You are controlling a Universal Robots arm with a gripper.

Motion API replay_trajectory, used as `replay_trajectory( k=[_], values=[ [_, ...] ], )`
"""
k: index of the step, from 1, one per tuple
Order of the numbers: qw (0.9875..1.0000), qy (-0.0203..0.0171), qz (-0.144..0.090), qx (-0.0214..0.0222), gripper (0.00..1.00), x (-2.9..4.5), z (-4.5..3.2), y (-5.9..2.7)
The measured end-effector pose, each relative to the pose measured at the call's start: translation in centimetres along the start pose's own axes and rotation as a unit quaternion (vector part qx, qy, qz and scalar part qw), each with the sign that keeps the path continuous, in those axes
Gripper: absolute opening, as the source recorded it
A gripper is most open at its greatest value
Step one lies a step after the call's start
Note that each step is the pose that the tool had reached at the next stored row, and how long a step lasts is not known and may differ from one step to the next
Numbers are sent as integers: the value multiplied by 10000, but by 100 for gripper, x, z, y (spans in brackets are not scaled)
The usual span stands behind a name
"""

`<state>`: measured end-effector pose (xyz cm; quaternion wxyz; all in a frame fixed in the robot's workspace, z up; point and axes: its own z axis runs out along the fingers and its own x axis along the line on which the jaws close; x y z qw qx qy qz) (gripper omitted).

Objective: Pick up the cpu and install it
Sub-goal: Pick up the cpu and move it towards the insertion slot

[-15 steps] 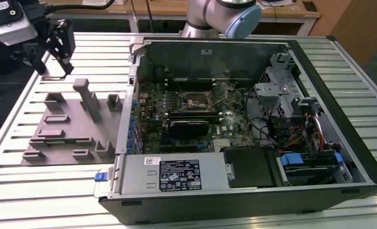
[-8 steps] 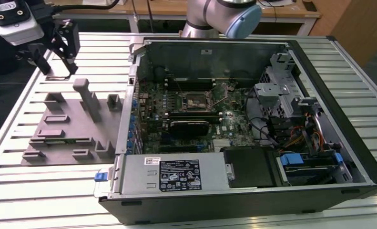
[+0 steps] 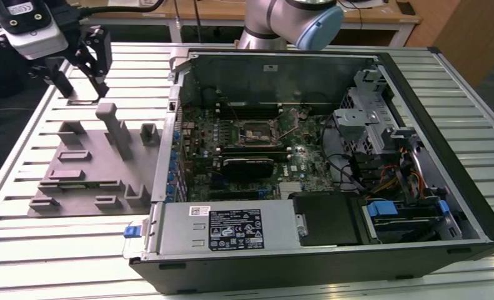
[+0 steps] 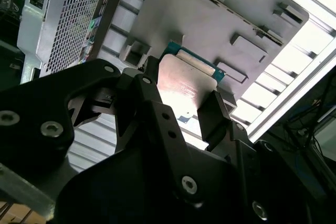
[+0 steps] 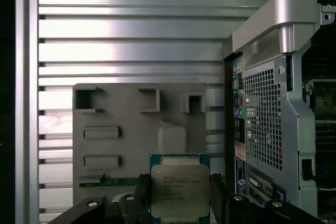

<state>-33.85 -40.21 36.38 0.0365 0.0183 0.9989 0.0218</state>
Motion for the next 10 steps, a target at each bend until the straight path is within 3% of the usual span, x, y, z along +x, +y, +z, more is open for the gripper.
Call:
replay_trajectory(
  k=[10],
  values=[
    [10000,-1,0,0,54,-144,11,5]
  ],
)
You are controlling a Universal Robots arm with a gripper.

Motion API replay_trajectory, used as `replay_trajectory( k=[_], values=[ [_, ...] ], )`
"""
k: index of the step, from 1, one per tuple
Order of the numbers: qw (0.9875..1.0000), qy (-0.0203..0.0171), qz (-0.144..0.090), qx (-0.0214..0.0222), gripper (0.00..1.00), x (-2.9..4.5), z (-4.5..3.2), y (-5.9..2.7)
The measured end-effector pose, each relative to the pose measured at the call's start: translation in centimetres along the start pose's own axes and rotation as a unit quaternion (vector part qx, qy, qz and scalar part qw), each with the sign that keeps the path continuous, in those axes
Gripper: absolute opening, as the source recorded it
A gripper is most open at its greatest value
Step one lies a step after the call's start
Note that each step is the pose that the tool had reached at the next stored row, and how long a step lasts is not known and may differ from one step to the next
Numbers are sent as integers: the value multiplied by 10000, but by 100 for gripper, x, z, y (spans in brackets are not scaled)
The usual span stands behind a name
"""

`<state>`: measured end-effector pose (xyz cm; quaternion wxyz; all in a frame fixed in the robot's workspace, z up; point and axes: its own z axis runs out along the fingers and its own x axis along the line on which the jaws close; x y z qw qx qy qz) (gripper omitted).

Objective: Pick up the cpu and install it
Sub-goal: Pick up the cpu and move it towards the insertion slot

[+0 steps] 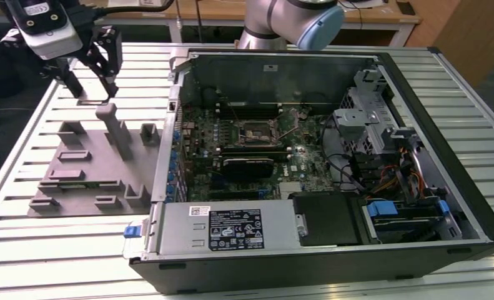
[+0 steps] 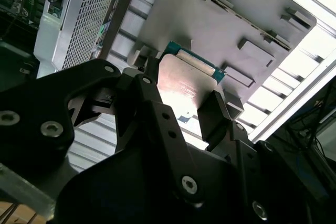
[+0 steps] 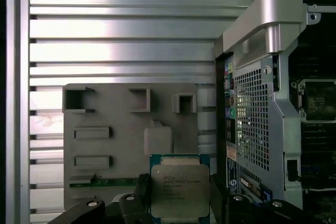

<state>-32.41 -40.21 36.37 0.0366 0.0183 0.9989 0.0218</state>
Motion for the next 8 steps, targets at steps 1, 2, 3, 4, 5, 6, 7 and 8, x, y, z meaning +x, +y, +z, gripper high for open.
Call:
replay_trajectory(
  k=[1,2,3,4,5,6,7,8],
  values=[
    [10000,0,0,0,54,-15,1,1],
    [10000,1,0,0,54,-30,2,1],
    [10000,1,0,0,54,-46,3,2],
    [10000,0,0,0,54,-61,4,2],
    [10000,1,0,0,54,-75,5,3],
    [10000,0,0,0,54,-92,7,3],
    [10000,0,0,0,54,-107,8,4],
    [10000,0,0,0,54,-121,9,4]
  ],
)
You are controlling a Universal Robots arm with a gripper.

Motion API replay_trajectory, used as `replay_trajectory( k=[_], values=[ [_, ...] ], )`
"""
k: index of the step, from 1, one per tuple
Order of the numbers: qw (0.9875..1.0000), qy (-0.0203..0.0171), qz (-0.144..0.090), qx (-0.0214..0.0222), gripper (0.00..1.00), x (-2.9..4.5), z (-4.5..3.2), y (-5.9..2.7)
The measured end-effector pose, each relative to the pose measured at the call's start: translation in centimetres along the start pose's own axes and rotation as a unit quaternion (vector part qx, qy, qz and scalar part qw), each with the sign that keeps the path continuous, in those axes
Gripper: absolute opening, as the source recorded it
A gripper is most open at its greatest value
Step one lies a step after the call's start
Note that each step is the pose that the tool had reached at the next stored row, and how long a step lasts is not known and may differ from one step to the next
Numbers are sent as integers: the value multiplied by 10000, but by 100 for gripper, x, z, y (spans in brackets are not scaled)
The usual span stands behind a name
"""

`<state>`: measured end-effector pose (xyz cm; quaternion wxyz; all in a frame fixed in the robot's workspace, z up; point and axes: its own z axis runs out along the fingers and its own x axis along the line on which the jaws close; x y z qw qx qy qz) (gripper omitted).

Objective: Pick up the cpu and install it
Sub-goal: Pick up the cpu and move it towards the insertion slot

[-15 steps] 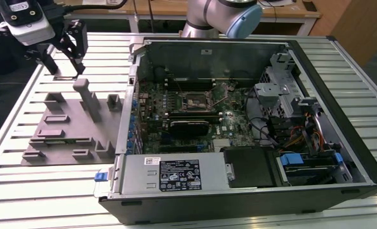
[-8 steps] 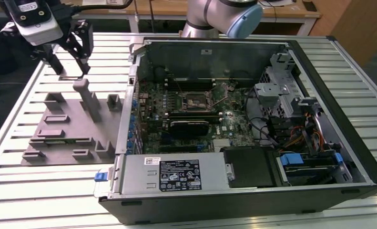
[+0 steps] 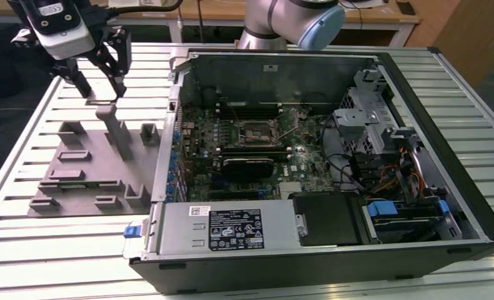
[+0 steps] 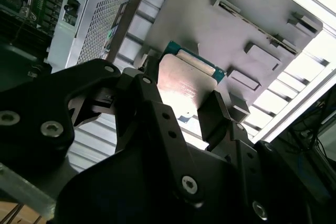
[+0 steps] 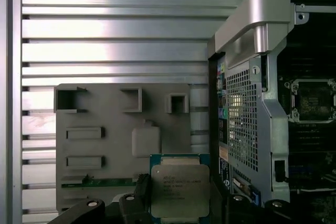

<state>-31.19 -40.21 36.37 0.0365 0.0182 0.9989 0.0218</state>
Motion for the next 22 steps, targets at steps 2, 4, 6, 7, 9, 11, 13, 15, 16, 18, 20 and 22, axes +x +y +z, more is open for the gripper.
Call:
replay_trajectory(
  k=[2,4,6,7,9,11,13,15,16,18,20,22],
  values=[
    [10000,0,0,0,54,-30,2,1],
    [10000,0,0,0,54,-60,5,2],
    [10000,0,0,0,54,-91,7,3],
    [10000,0,0,0,54,-107,8,4],
    [10000,0,0,0,54,-141,10,5],
    [10000,0,0,0,54,-180,13,6],
    [10000,0,0,0,54,-216,16,7],
    [10000,0,0,0,54,-250,18,9],
    [10000,0,0,0,54,-267,20,9],
    [10000,0,0,0,54,-300,22,11],
    [10000,0,0,0,54,-335,24,12],
    [10000,1,0,0,54,-370,27,13]
  ],
)
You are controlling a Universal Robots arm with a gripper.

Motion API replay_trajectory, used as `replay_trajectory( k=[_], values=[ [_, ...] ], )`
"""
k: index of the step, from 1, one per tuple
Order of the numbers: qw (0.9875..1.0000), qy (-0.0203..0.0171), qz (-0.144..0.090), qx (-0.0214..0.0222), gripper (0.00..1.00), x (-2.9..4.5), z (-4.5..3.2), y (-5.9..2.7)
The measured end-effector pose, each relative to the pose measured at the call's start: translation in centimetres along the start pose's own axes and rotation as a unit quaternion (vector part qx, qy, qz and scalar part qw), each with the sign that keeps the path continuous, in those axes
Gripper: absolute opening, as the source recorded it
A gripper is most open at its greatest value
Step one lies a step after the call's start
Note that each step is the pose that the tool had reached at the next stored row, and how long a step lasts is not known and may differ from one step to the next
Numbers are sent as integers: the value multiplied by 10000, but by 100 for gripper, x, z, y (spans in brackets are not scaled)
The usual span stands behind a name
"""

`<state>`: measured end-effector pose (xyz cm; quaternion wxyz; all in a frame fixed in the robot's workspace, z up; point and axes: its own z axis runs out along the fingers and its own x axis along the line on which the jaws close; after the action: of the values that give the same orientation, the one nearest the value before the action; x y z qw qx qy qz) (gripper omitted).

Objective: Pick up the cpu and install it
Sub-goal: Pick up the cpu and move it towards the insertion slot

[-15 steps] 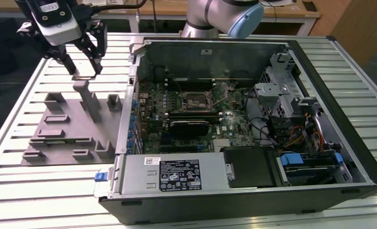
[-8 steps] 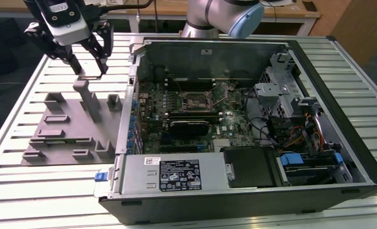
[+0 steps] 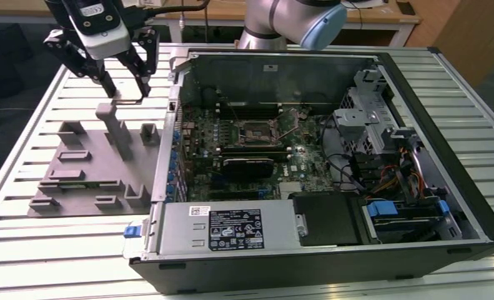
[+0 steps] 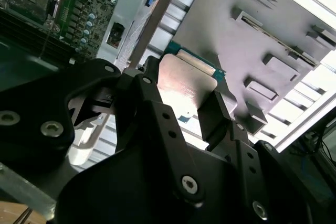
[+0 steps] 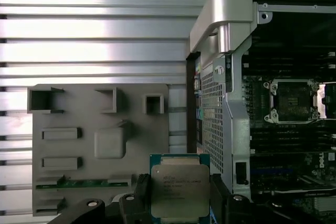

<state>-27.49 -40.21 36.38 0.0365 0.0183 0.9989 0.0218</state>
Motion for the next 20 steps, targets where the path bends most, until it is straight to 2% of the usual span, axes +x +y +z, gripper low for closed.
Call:
replay_trajectory(
  k=[20],
  values=[
    [10000,0,0,0,54,-349,26,12]
  ],
)
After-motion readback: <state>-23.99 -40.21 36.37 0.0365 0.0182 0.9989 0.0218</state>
